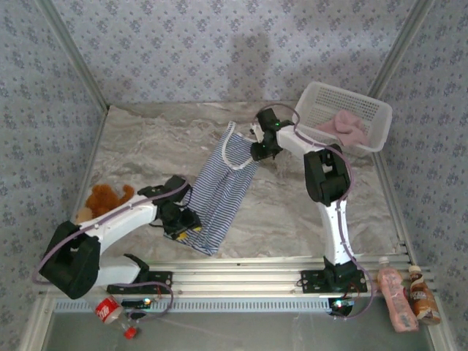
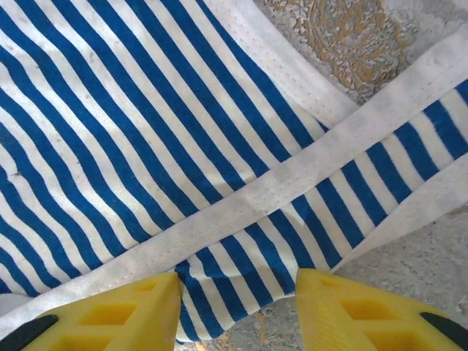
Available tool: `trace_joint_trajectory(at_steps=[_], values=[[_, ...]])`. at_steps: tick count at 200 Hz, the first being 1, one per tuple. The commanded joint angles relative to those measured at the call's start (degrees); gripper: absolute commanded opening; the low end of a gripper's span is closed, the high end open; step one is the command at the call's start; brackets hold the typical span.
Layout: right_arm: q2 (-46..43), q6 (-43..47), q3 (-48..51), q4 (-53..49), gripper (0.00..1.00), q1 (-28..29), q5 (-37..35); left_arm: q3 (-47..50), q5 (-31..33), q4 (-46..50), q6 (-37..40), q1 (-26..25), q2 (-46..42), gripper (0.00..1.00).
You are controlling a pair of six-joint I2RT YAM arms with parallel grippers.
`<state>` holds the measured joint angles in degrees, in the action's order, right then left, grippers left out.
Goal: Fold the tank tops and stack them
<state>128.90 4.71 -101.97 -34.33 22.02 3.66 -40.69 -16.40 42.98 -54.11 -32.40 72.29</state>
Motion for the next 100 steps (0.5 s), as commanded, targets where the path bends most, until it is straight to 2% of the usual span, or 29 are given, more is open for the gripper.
trace_joint_trajectory(at_steps=[1, 25, 49, 78, 100], values=[[-7.45, 5.15, 3.72, 4.49, 0.49, 0.04, 4.04, -6.24, 2.69, 8.19, 6.51, 3.23, -0.66, 0.50], [-15.80, 4.52, 14.26, 8.62, 0.49, 2.06, 11.33, -11.33, 4.04, 11.22, 16.65, 7.75, 4.26, 0.50], [-24.20, 0.17, 26.70, 14.67, 0.49, 7.68, 14.88, -12.11, 3.04, 7.59, 24.71, 12.70, 10.31, 0.50], [-29.34, -4.77, 36.77, 20.83, 0.47, 15.90, 14.36, -15.05, 3.32, 6.29, 30.37, 14.58, 18.17, 0.49], [-27.02, -6.79, 38.50, 25.10, 0.45, 20.71, 13.39, -15.76, 2.94, 5.01, 31.25, 14.65, 22.27, 0.49]])
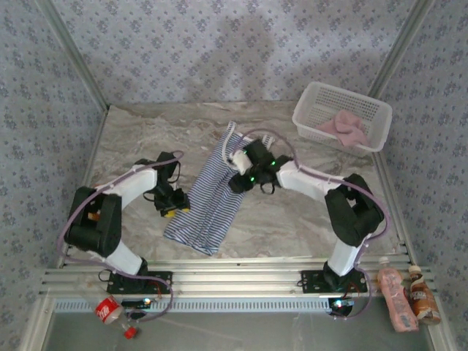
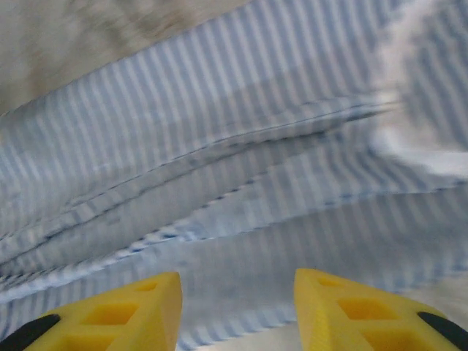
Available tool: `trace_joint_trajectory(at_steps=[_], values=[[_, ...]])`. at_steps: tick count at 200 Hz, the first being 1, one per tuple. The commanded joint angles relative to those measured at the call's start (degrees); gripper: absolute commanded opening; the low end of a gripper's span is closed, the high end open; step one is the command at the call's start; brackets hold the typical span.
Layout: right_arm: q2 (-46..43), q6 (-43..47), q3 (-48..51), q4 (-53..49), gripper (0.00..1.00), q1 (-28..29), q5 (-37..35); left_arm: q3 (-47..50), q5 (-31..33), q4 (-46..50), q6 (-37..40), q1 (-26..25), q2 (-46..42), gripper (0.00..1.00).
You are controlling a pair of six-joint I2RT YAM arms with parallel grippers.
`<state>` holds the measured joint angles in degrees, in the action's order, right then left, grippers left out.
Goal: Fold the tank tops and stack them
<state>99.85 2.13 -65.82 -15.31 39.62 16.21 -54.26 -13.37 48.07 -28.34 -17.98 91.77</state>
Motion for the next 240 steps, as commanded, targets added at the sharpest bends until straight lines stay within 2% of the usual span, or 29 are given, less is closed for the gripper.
trace_joint_trajectory(at_steps=[1, 39, 70, 107, 141, 191, 240], values=[[2.24, -4.18, 2.27, 6.22, 0.45, 3.24, 0.80, -2.18, -0.09, -0.08, 5.48, 0.22, 2.89, 0.49], [9.98, -2.81, -3.50, 6.31, 0.41, 5.57, 0.85, -0.99, -1.35, -0.63, 4.92, 0.22, 5.24, 0.48], [14.94, -0.01, -8.21, 2.74, 0.38, 5.50, -1.85, 2.74, -6.20, -3.19, 1.81, -0.11, 4.03, 0.45], [18.06, 4.56, -10.66, -2.34, 0.38, 3.40, -5.51, 4.40, -11.16, -6.99, -5.19, -4.01, 2.03, 0.44], [19.40, 10.13, -13.66, -6.00, 0.38, 0.76, -4.78, 5.25, -12.82, -13.42, -14.04, -7.23, 0.83, 0.44], [16.79, 17.26, -12.93, -5.51, 0.41, -2.66, 0.82, 5.82, -7.77, -17.78, -22.80, -11.82, -1.20, 0.46], [4.07, 22.52, -5.13, -4.88, 0.52, -3.05, 6.58, 4.32, -3.69, -7.10, -21.05, -12.33, -8.17, 0.49]])
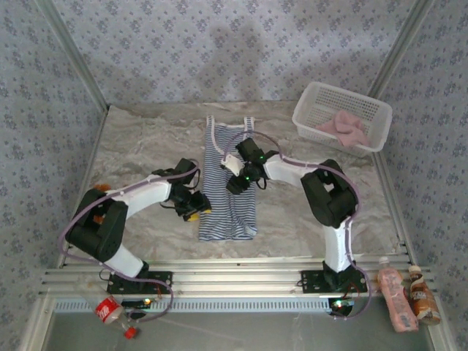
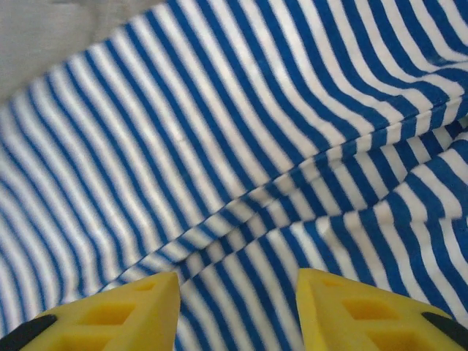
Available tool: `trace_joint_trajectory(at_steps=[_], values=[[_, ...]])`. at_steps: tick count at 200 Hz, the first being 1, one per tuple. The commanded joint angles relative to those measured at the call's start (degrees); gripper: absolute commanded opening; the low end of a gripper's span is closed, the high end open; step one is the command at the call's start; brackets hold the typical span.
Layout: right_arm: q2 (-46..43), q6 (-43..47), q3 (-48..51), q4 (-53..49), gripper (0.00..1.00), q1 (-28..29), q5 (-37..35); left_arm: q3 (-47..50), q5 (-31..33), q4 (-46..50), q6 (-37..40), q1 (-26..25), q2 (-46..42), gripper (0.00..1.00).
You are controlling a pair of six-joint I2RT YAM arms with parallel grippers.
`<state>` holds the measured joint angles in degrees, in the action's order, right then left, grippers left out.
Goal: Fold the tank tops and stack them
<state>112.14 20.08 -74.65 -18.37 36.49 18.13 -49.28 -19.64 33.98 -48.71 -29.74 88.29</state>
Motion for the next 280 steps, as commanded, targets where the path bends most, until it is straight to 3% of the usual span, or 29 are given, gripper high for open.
trace_joint_trajectory(at_steps=[1, 41, 90, 138, 192, 233, 280], values=[[-8.36, 4.73, 4.02, -1.83, 0.52, 0.07, 4.73, -0.61, 2.63, 7.21, -0.73, -0.71, -4.88, 0.49], [-21.98, 9.61, 19.02, -3.77, 0.60, 1.91, 4.68, 5.44, 2.38, 6.63, -6.99, -5.88, -9.81, 0.50], [-31.78, 12.32, 29.78, -5.19, 0.62, 9.70, 1.07, 9.46, 1.80, 0.09, -11.91, -9.31, -9.34, 0.51], [-29.83, 15.53, 31.00, -3.84, 0.62, 18.01, -5.81, 10.38, 1.62, -3.83, -12.90, -10.65, -6.36, 0.51], [-24.03, 17.97, 29.79, -1.35, 0.60, 21.93, -11.96, 10.34, 1.75, -4.32, -11.44, -11.40, -4.09, 0.49], [-22.37, 19.99, 31.25, -3.08, 0.57, 23.52, -15.51, 10.85, 2.29, -3.91, -10.92, -11.45, -4.25, 0.40], [-22.27, 17.00, 30.74, -0.11, 0.39, 24.82, -19.53, 8.14, 2.99, -2.28, -10.10, -11.66, -4.47, 0.23]])
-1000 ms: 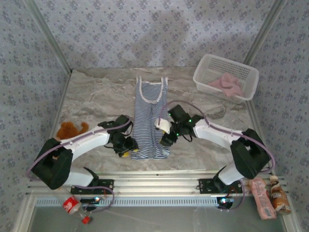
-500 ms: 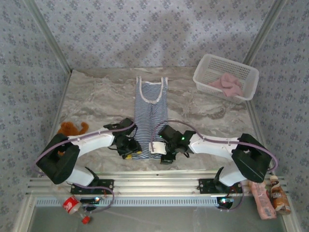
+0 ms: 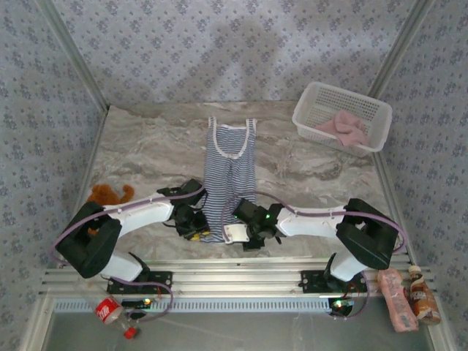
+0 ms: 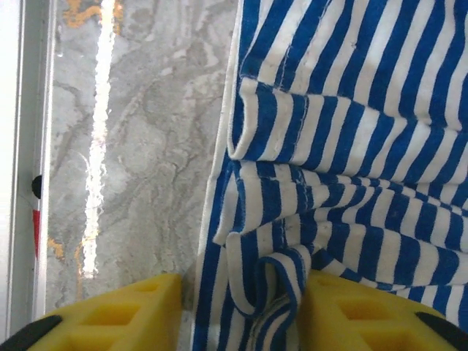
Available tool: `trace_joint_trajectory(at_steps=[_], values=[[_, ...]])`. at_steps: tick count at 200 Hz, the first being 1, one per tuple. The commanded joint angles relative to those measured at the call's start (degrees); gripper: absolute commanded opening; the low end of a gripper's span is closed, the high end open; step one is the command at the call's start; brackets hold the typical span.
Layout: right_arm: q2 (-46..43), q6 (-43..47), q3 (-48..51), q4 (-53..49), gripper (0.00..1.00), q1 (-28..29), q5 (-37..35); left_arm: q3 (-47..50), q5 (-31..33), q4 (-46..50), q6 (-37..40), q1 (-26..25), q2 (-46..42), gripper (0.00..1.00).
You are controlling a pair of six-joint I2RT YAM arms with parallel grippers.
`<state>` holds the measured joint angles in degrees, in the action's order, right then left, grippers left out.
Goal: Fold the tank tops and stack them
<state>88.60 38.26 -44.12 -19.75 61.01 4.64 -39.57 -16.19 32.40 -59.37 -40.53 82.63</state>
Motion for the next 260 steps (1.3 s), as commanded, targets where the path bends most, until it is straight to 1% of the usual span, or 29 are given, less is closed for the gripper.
trace_joint_trajectory(at_steps=[1, 17, 34, 42, 64, 75, 78, 89, 106, 127, 138, 153, 175, 196, 199, 211, 232, 260], values=[[1.21, -1.27, 0.19, 1.37, 0.38, 0.32, -6.05, -1.61, -0.40, -0.60, 0.62, -0.86, 1.20, 0.23], [0.71, -2.56, -0.34, 1.86, 0.30, 0.47, -6.12, -2.43, -0.30, 0.64, 1.00, -0.94, 0.67, 0.16], [0.03, -3.47, -0.62, 1.69, 0.25, 0.41, -5.89, -2.63, 0.07, 1.87, 0.93, -0.86, -0.55, 0.10], [-0.49, -3.82, -0.61, 1.53, 0.22, 0.34, -5.50, -3.00, 0.37, 2.63, 0.93, -0.85, -1.24, 0.09], [-1.89, -4.91, -0.98, 0.17, 0.17, 0.22, -4.15, -4.55, 0.79, 5.20, 1.12, -0.80, -3.07, 0.07], [-3.06, -5.58, -1.44, -0.94, 0.16, -0.13, -2.11, -5.65, 0.96, 6.09, 1.40, -0.83, -4.00, 0.06], [-3.53, -5.76, -1.60, -1.15, 0.16, -0.30, -1.53, -6.03, 1.04, 7.89, 1.51, -0.76, -4.25, 0.06], [-4.98, -6.39, -2.40, -2.52, 0.15, -0.89, 0.80, -7.44, 1.33, 9.99, 1.88, -0.56, -5.10, 0.06], [-7.18, -6.46, -4.25, -5.12, 0.14, -2.92, 3.96, -9.84, 1.56, 12.62, 2.89, 0.66, -6.04, 0.06], [-8.48, -5.40, -7.94, -9.14, 0.14, -7.62, 9.33, -14.09, 1.27, 15.72, 5.71, 3.28, -5.96, 0.07], [-8.22, -4.62, -10.29, -11.45, 0.14, -10.46, 13.62, -16.79, 0.72, 16.83, 7.75, 5.22, -5.35, 0.07], [-6.58, -3.84, -13.53, -13.93, 0.14, -14.24, 17.80, -21.05, 0.01, 18.13, 10.92, 8.06, -3.18, 0.08], [-2.58, -1.46, -18.36, -15.97, 0.14, -19.01, 20.45, -26.78, -1.44, 17.96, 15.39, 12.22, 1.14, 0.09], [2.46, 1.33, -23.68, -18.18, 0.15, -22.47, 21.57, -32.03, -2.52, 17.07, 18.63, 15.38, 6.40, 0.10], [3.27, 1.91, -25.95, -18.53, 0.15, -22.97, 21.80, -32.92, -2.72, 16.94, 18.93, 15.84, 7.16, 0.10], [6.18, 3.28, -29.52, -19.63, 0.15, -24.54, 22.49, -36.02, -4.15, 16.43, 20.06, 17.36, 10.49, 0.12], [10.69, 4.82, -34.26, -19.98, 0.15, -26.83, 22.70, -41.12, -5.29, 16.37, 22.34, 19.19, 15.79, 0.13], [15.97, 5.81, -39.96, -19.59, 0.15, -29.23, 22.14, -46.84, -6.56, 15.68, 23.32, 21.65, 21.67, 0.14]])
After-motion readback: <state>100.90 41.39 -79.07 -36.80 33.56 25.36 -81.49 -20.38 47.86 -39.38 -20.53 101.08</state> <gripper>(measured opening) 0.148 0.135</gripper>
